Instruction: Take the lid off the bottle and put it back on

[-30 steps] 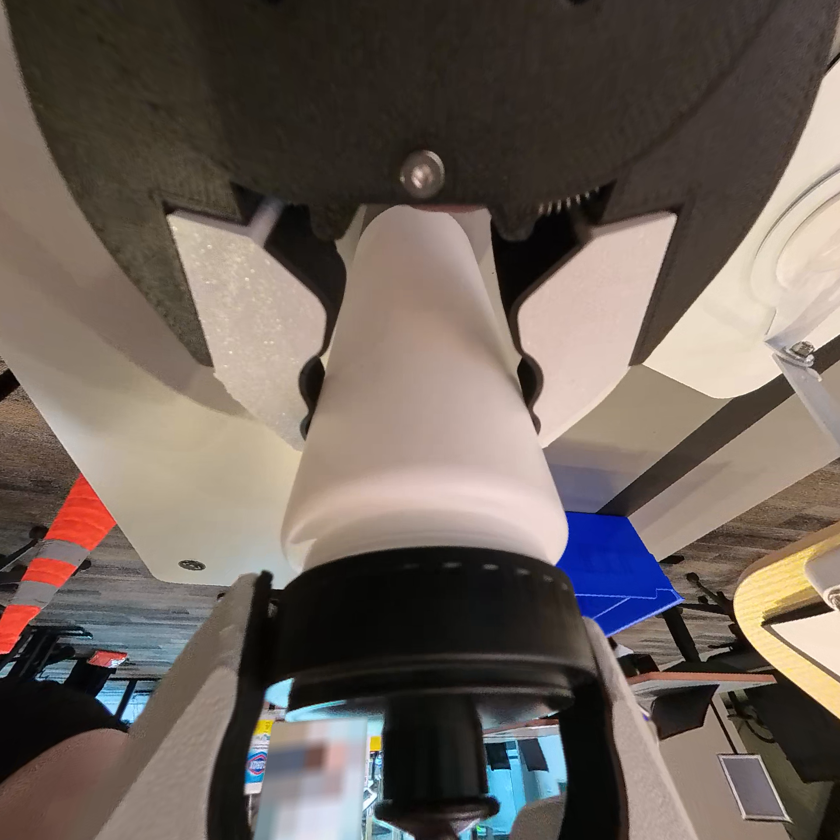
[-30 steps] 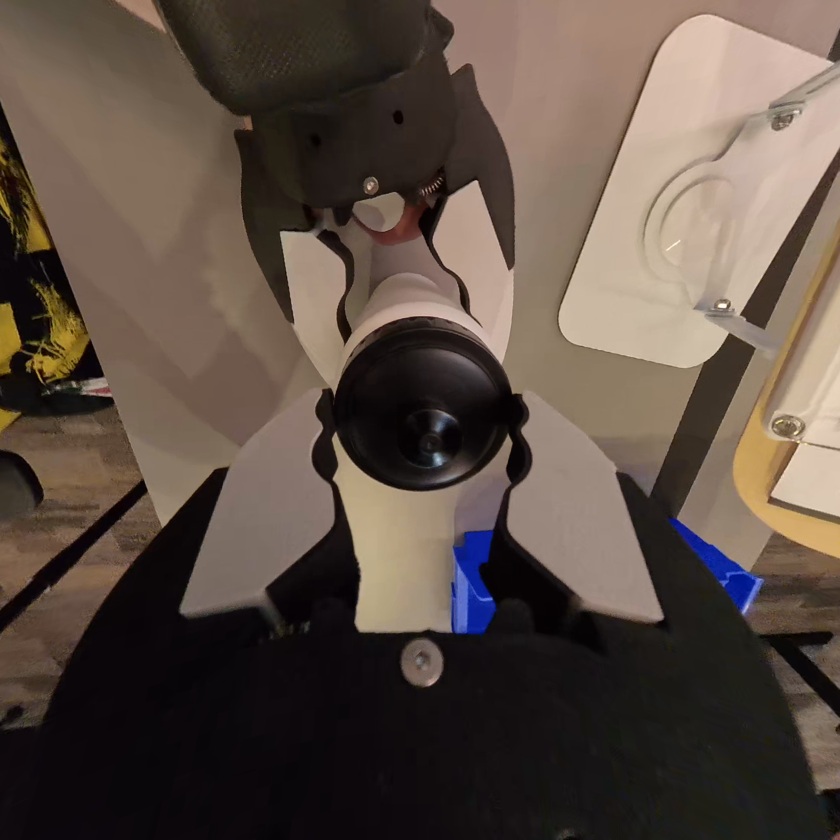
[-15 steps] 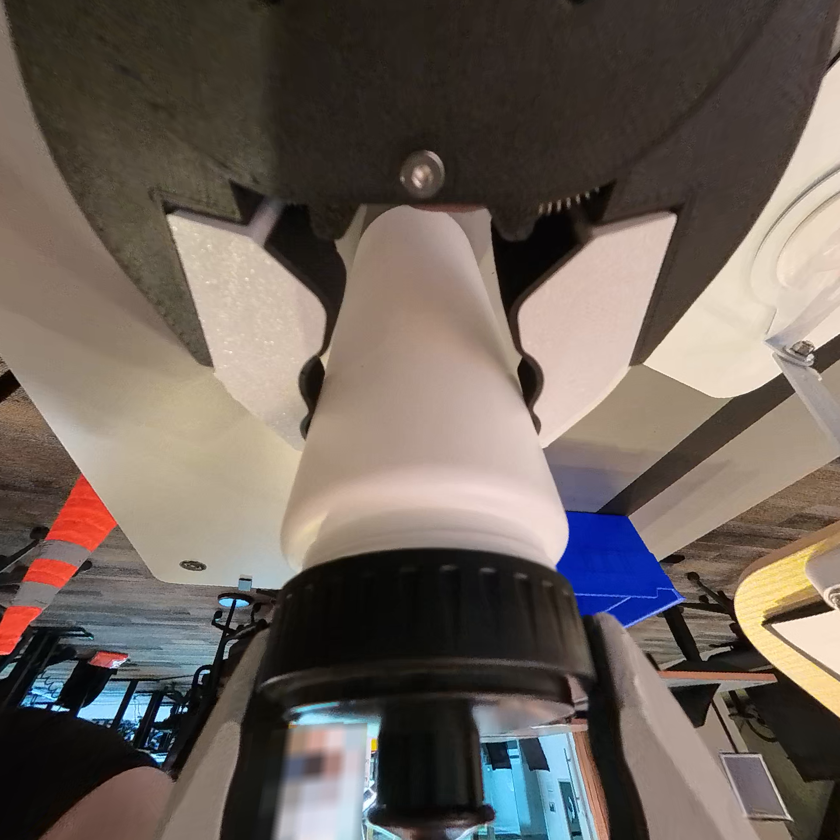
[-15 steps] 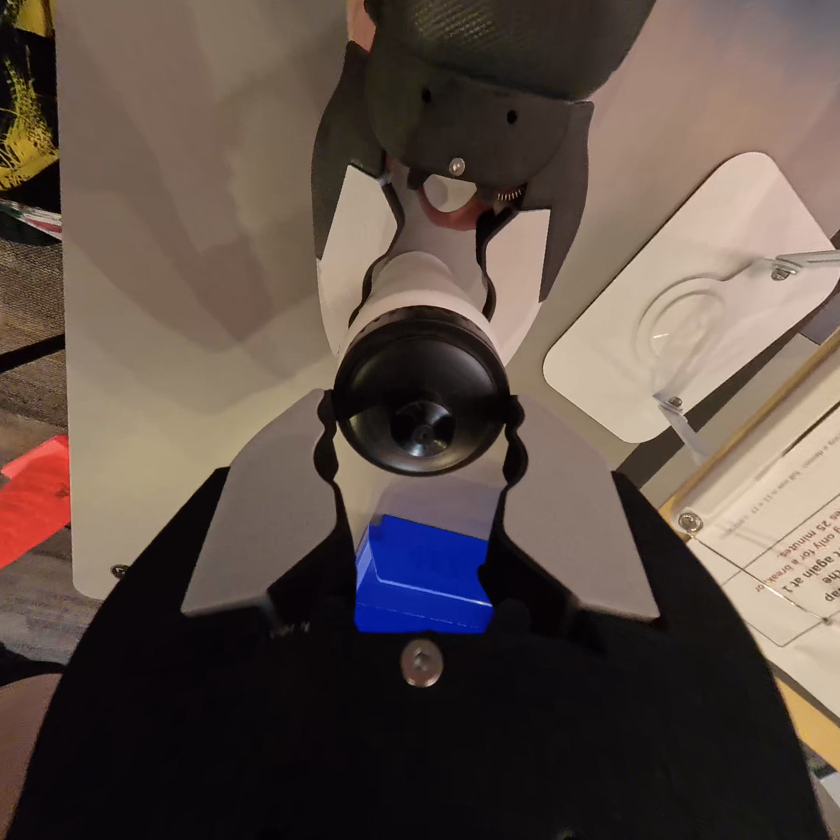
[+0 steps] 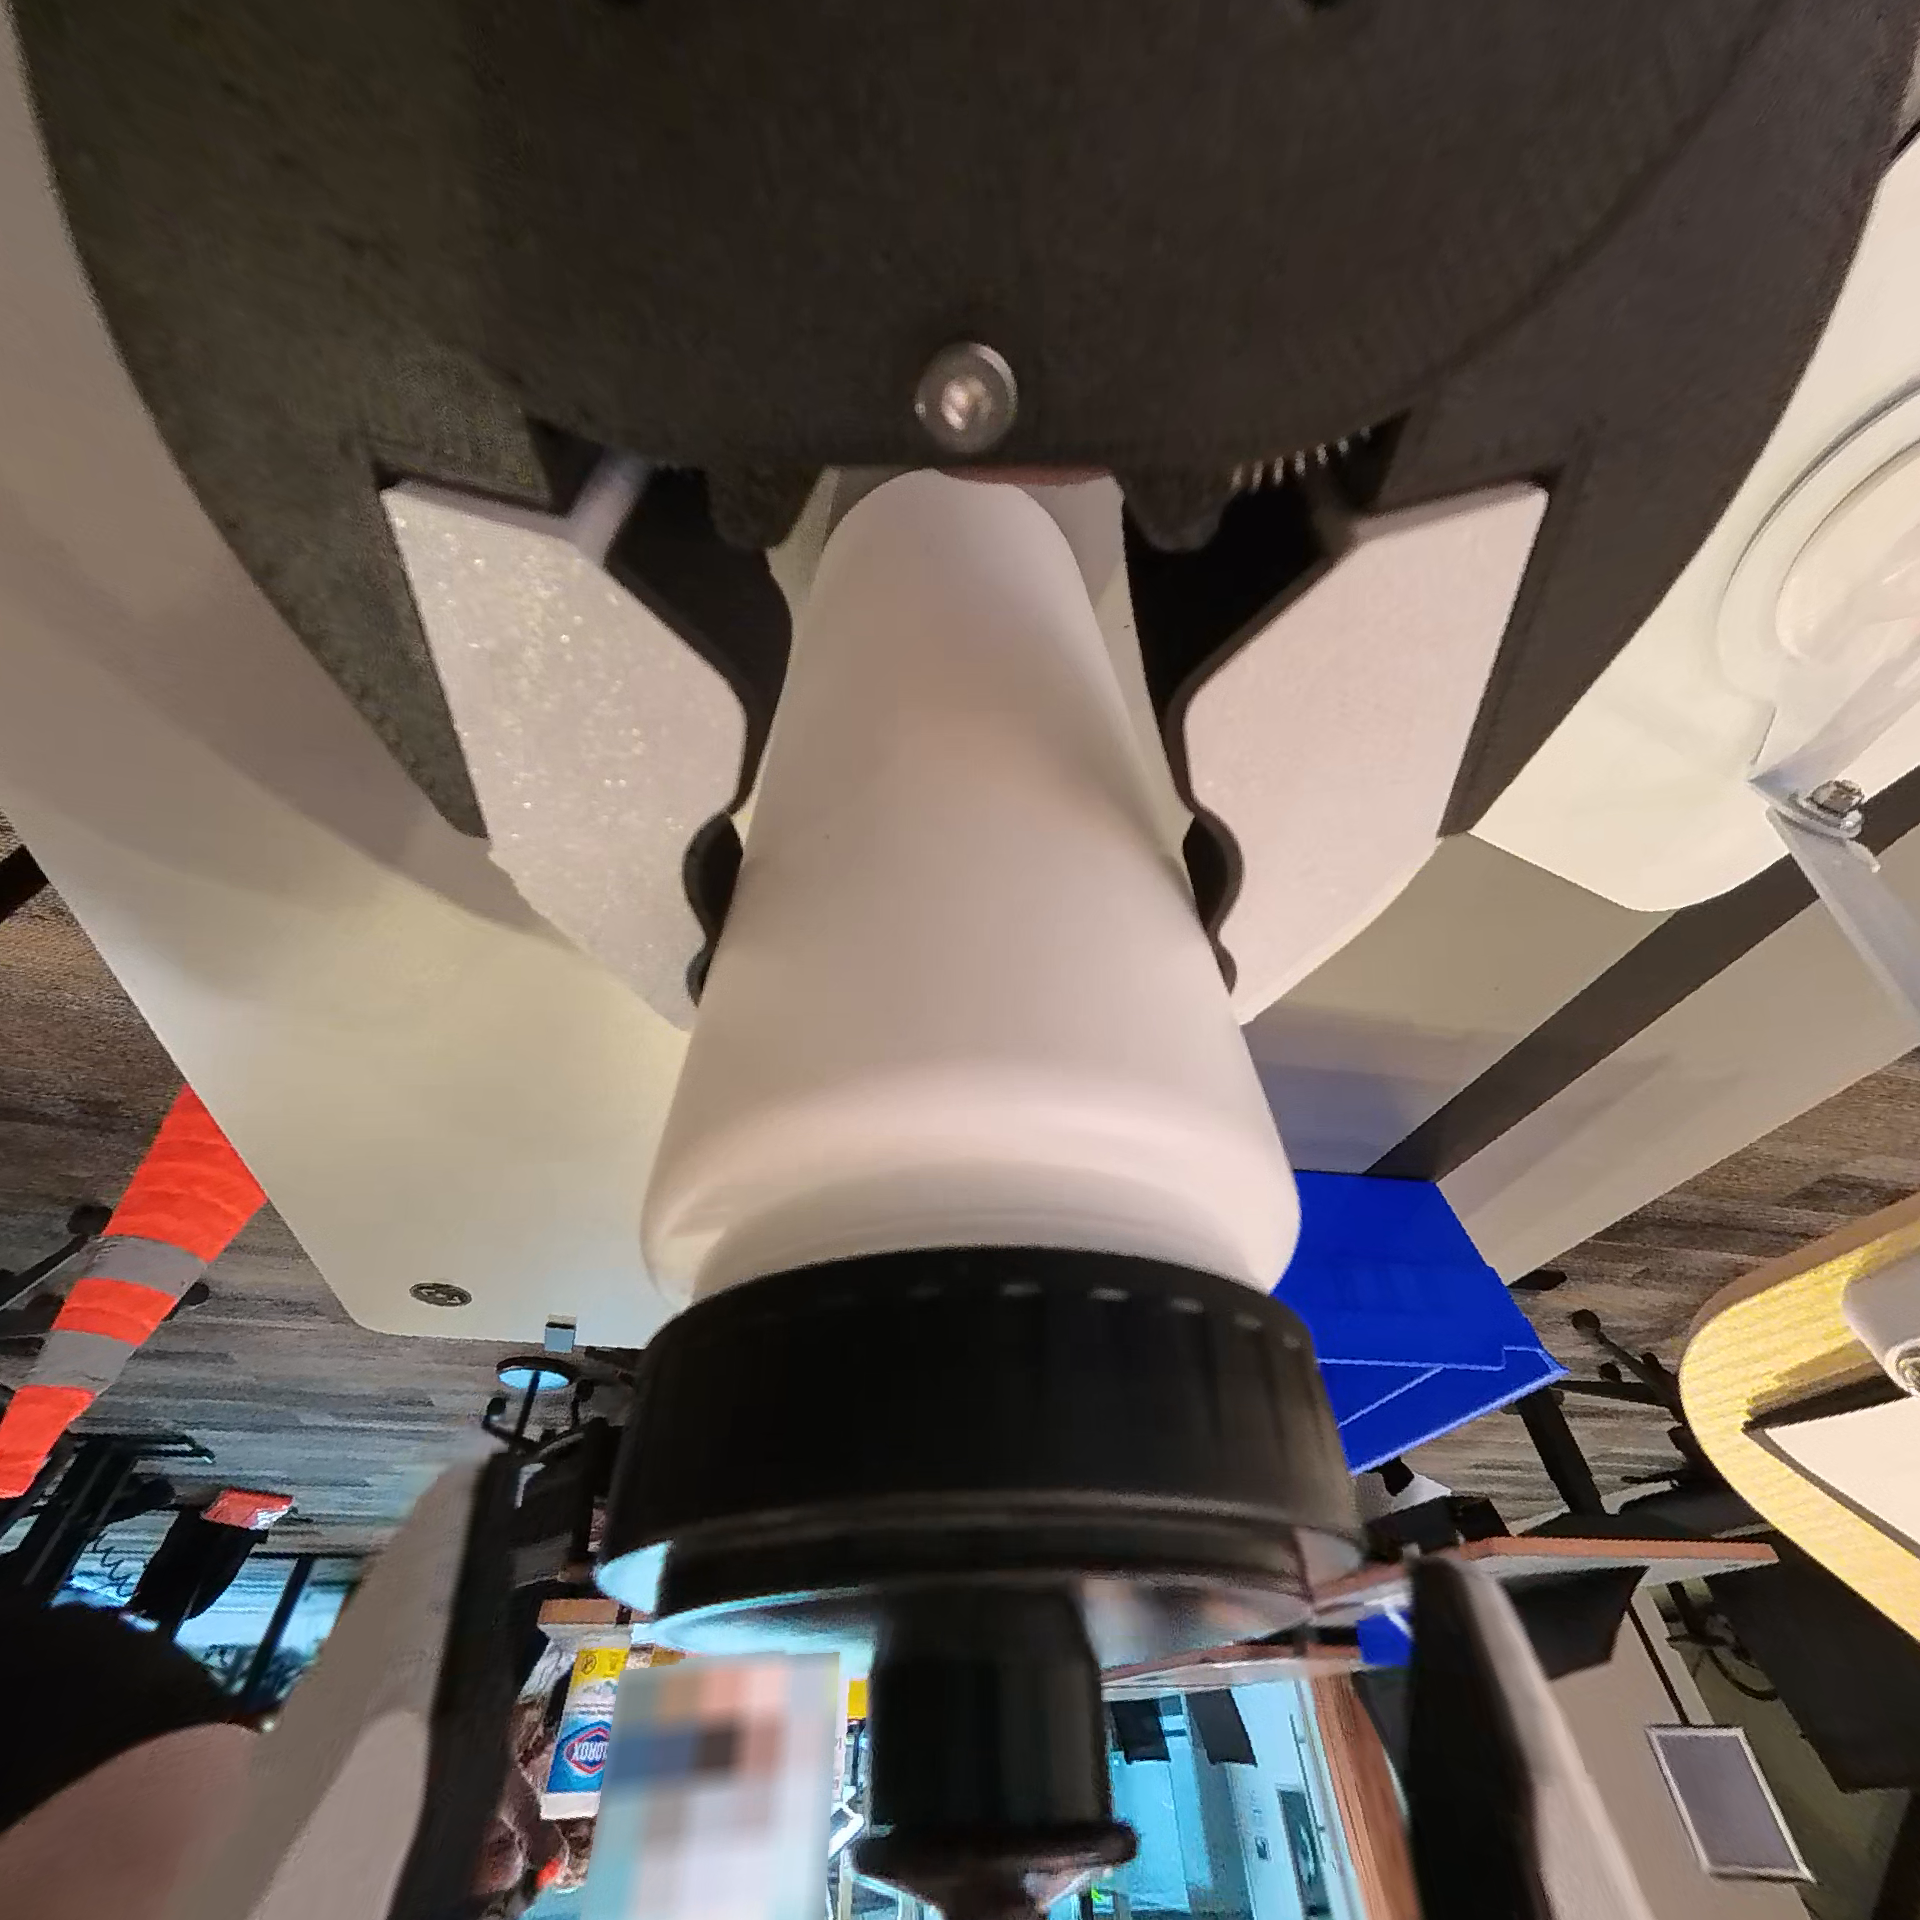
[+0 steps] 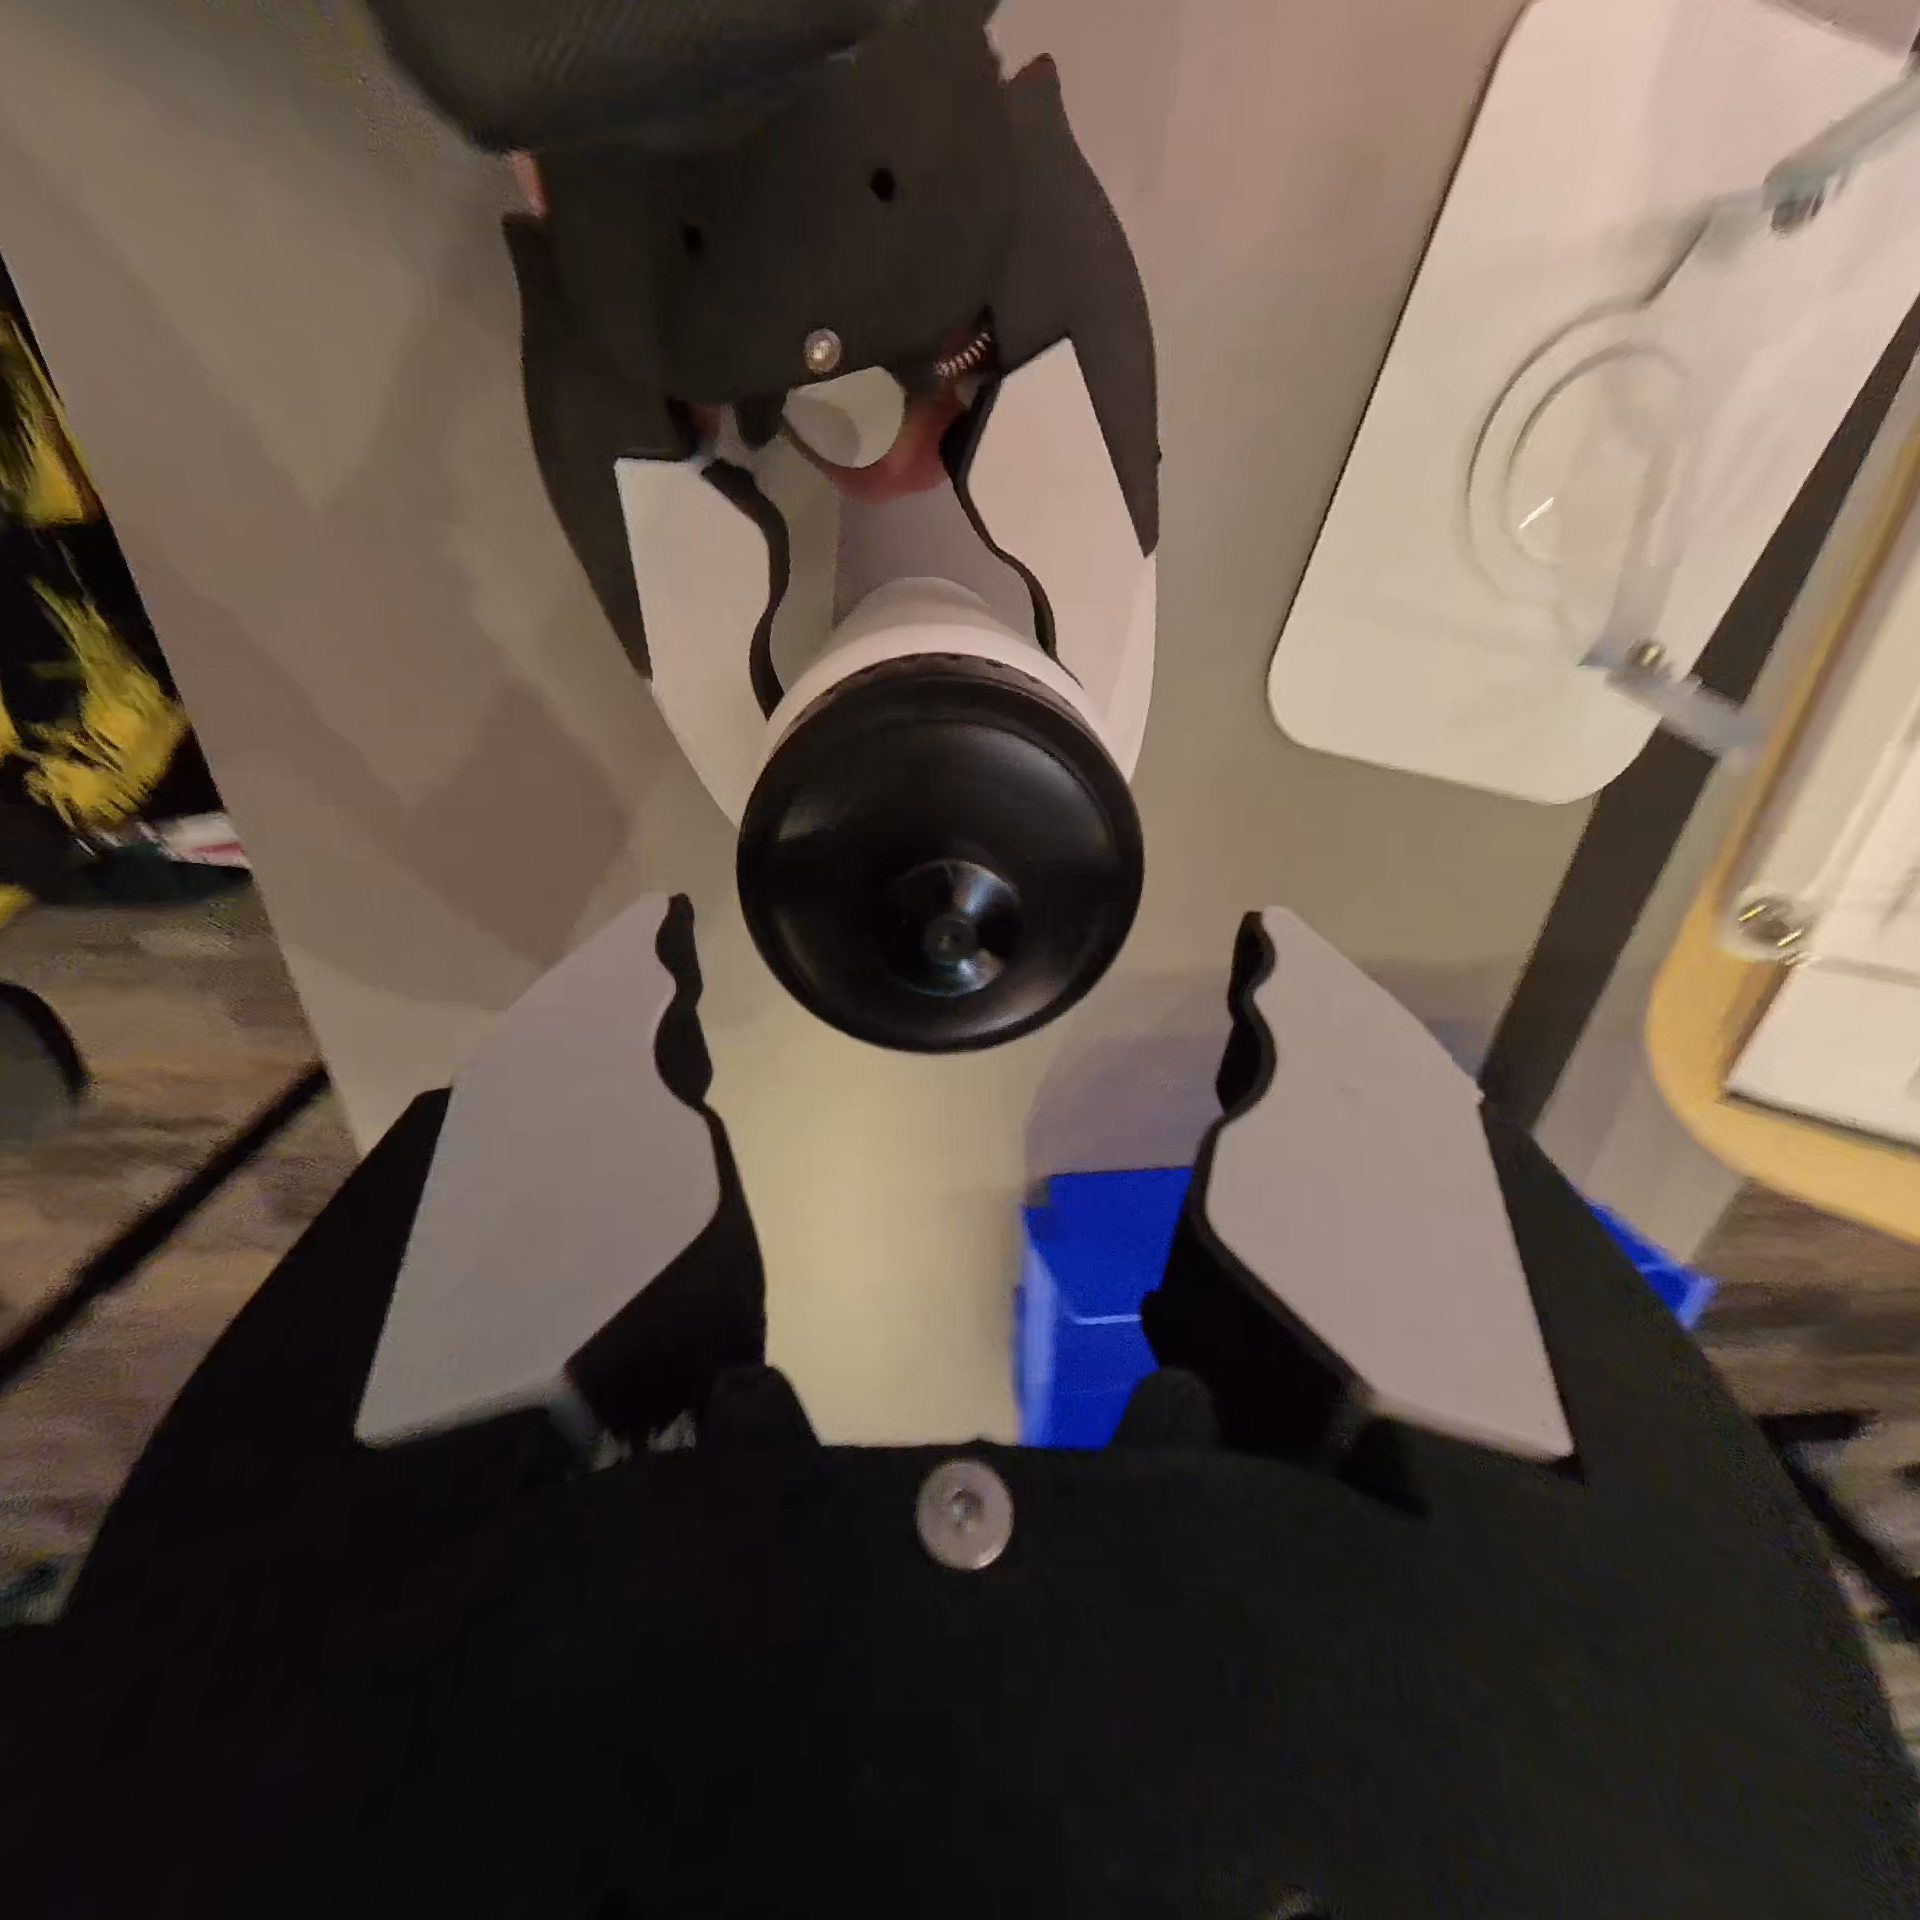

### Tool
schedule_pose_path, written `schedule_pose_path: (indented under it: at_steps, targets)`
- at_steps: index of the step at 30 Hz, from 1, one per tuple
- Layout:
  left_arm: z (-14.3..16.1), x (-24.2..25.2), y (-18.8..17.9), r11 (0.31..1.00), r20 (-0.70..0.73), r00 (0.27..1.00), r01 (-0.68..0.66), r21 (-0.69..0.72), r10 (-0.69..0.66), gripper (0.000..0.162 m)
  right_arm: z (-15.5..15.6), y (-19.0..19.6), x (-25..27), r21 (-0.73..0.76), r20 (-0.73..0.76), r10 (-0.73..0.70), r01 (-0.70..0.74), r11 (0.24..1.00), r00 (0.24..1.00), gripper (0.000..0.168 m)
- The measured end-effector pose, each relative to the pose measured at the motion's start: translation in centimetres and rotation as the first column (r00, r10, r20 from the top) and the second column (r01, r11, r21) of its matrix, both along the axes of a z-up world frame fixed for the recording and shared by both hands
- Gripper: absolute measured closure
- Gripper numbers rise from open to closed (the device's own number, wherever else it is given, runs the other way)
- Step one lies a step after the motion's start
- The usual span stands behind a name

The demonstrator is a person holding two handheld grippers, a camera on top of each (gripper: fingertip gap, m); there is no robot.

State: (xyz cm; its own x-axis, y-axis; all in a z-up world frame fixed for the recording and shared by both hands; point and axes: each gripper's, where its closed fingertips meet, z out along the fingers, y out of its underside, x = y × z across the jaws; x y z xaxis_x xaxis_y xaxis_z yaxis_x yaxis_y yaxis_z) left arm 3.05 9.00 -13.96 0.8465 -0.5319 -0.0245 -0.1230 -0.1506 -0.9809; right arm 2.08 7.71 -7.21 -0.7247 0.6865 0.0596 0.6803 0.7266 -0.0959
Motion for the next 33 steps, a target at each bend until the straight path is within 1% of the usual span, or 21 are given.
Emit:
schedule_pose_path:
  at_steps: [3, 6, 8, 9, 12, 13, 14, 17, 18, 19, 20, 22, 23, 24, 25, 26, 27, 29, 31, 32, 33]
  targets:
    - [0.0, 0.0, 0.0, 1.000, 0.001, 1.000, 0.001, 0.001, -0.001, 0.077, 0.8, -0.9, -0.4, -0.009, -0.032, 0.198, -0.199, 0.980, 0.980, 0.073]
    - [0.0, 0.0, 0.0, 1.000, 0.002, 1.000, 0.003, 0.001, -0.003, 0.077, 0.6, -1.1, -0.7, 0.021, -0.013, 0.325, -0.325, 0.945, 0.945, 0.082]
    - [0.0, 0.0, 0.0, 1.000, 0.003, 1.000, 0.004, 0.002, -0.004, 0.077, 0.2, -1.2, -0.6, 0.022, 0.020, 0.367, -0.367, 0.930, 0.930, 0.095]
    - [0.0, 0.0, 0.0, 1.000, 0.003, 1.000, 0.005, 0.003, -0.005, 0.077, 0.0, -1.1, -0.5, 0.019, 0.042, 0.372, -0.373, 0.928, 0.927, 0.098]
    - [0.0, 0.0, -0.1, 1.000, 0.002, 1.000, 0.006, 0.004, -0.006, 0.077, -0.1, -1.2, -0.5, 0.014, 0.054, 0.363, -0.364, 0.931, 0.930, 0.097]
    - [0.0, 0.0, -0.1, 1.000, 0.002, 1.000, 0.006, 0.004, -0.006, 0.077, -0.1, -1.2, -0.4, 0.014, 0.055, 0.342, -0.343, 0.939, 0.938, 0.097]
    - [0.0, 0.0, -0.1, 1.000, 0.003, 1.000, 0.005, 0.003, -0.005, 0.077, -0.1, -1.2, -0.5, 0.011, 0.060, 0.291, -0.292, 0.956, 0.955, 0.097]
    - [0.0, 0.0, 0.0, 1.000, 0.004, 1.000, 0.004, 0.002, -0.004, 0.077, -0.1, -1.0, -0.4, 0.000, 0.075, 0.033, -0.033, 0.999, 0.997, 0.097]
    - [0.0, 0.0, 0.1, 1.000, 0.003, 1.000, 0.001, 0.001, -0.001, 0.077, -0.1, -1.0, -0.4, 0.000, 0.069, -0.085, 0.085, 0.996, 0.994, 0.097]
    - [0.0, 0.0, 0.0, 1.000, 0.002, 1.000, 0.001, 0.002, -0.001, 0.077, -0.2, -1.0, -0.4, -0.004, 0.058, -0.210, 0.210, 0.978, 0.976, 0.097]
    - [0.0, 0.0, 0.0, 1.000, 0.001, 1.000, 0.005, 0.004, -0.005, 0.077, -0.2, -1.1, -0.4, -0.010, 0.042, -0.288, 0.289, 0.957, 0.957, 0.097]
    - [0.0, 0.0, -0.1, 1.000, 0.001, 1.000, 0.005, 0.004, -0.005, 0.077, -0.1, -1.2, -0.5, -0.023, 0.024, -0.300, 0.301, 0.953, 0.954, 0.097]
    - [0.0, 0.0, -0.1, 1.000, 0.000, 1.000, 0.004, 0.003, -0.004, 0.077, -0.1, -1.2, -0.4, -0.023, 0.032, -0.273, 0.274, 0.961, 0.961, 0.097]
    - [0.0, 0.0, -0.1, 1.000, 0.001, 1.000, 0.005, 0.004, -0.005, 0.077, 0.0, -1.1, -0.4, -0.017, 0.038, -0.223, 0.223, 0.975, 0.974, 0.089]
    - [0.0, 0.0, -0.1, 1.000, 0.003, 1.000, 0.007, 0.006, -0.007, 0.077, 0.3, -0.9, -0.6, 0.006, 0.011, -0.168, 0.168, 0.986, 0.986, 0.066]
    - [0.0, 0.0, -0.1, 1.000, 0.002, 1.000, 0.008, 0.006, -0.008, 0.077, 0.8, -0.5, -0.9, 0.040, -0.013, -0.098, 0.098, 0.994, 0.995, 0.064]
    - [0.0, 0.0, -0.1, 1.000, 0.002, 1.000, 0.008, 0.005, -0.008, 0.077, 1.1, -0.3, -1.1, 0.070, -0.025, -0.028, 0.030, 0.997, 0.999, 0.063]
    - [0.0, 0.0, -0.1, 1.000, 0.005, 1.000, 0.010, 0.007, -0.010, 0.077, 1.7, -0.7, -1.5, 0.073, -0.038, 0.094, -0.091, 0.993, 0.995, 0.064]
    - [0.0, 0.0, -0.1, 1.000, 0.006, 1.000, 0.011, 0.008, -0.011, 0.077, 1.6, -1.4, -1.6, 0.076, -0.025, 0.223, -0.220, 0.973, 0.975, 0.072]
    - [0.0, 0.0, -0.1, 1.000, 0.006, 1.000, 0.011, 0.009, -0.011, 0.077, 1.4, -1.3, -1.7, 0.093, -0.011, 0.255, -0.253, 0.963, 0.967, 0.080]
    - [0.0, 0.0, -0.1, 1.000, 0.007, 1.000, 0.011, 0.009, -0.011, 0.077, 1.0, -1.1, -1.5, 0.101, 0.023, 0.268, -0.269, 0.958, 0.963, 0.082]
